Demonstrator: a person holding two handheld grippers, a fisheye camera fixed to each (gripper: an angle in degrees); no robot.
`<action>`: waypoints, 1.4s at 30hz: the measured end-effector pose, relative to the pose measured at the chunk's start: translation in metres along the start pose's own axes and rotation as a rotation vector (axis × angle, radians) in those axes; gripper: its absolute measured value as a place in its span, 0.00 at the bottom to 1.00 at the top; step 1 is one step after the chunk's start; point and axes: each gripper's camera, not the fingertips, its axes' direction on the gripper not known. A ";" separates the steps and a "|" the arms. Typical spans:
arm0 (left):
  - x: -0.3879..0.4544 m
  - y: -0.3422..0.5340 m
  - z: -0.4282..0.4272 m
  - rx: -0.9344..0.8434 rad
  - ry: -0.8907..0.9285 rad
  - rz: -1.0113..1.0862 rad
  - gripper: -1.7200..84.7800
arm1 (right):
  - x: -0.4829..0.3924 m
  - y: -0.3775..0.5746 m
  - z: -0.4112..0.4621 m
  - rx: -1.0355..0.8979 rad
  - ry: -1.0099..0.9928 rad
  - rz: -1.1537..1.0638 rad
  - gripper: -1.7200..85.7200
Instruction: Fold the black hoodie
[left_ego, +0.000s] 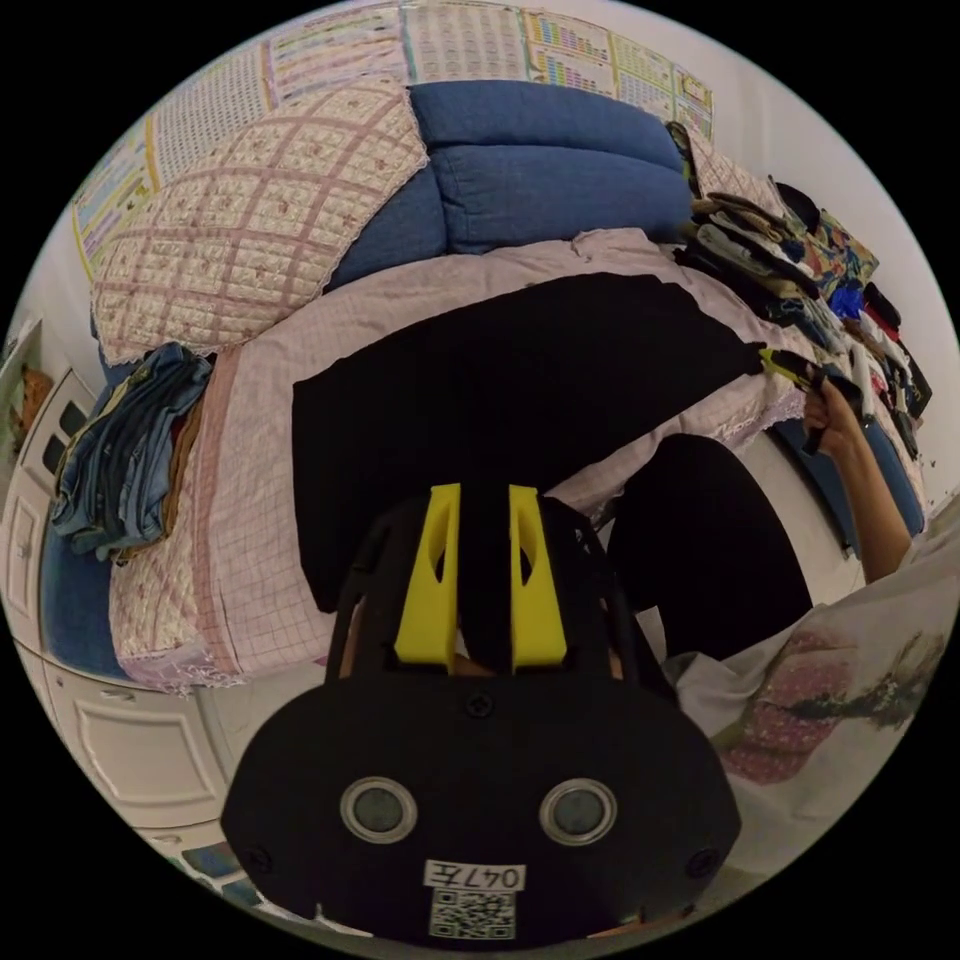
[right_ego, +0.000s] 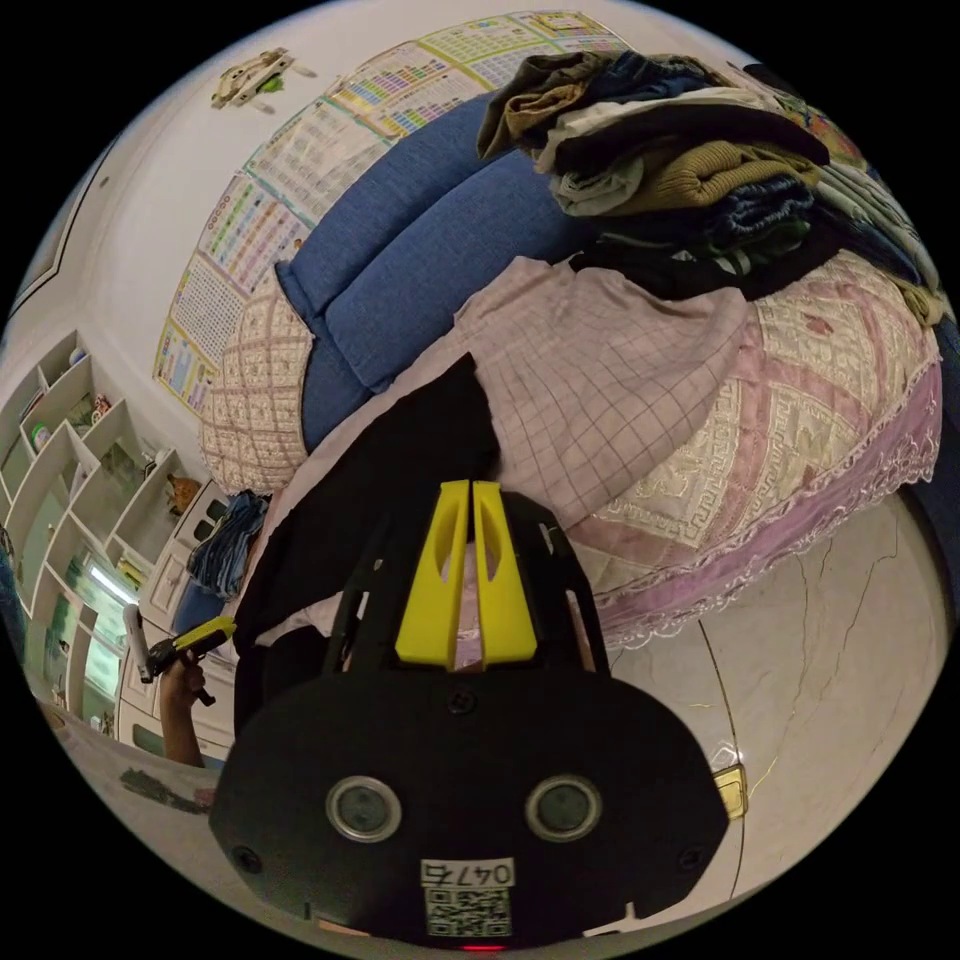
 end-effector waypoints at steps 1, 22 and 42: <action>0.002 0.000 -0.004 -0.006 -0.010 0.006 0.11 | 0.003 0.003 -0.001 -0.003 0.001 -0.003 0.01; -0.253 -0.097 -0.337 0.044 0.315 -0.041 0.02 | 0.073 0.092 -0.017 -0.013 0.052 -0.031 0.01; -0.588 0.100 -0.681 0.508 0.435 -1.146 0.01 | 0.087 0.124 -0.001 -0.075 0.162 -0.009 0.01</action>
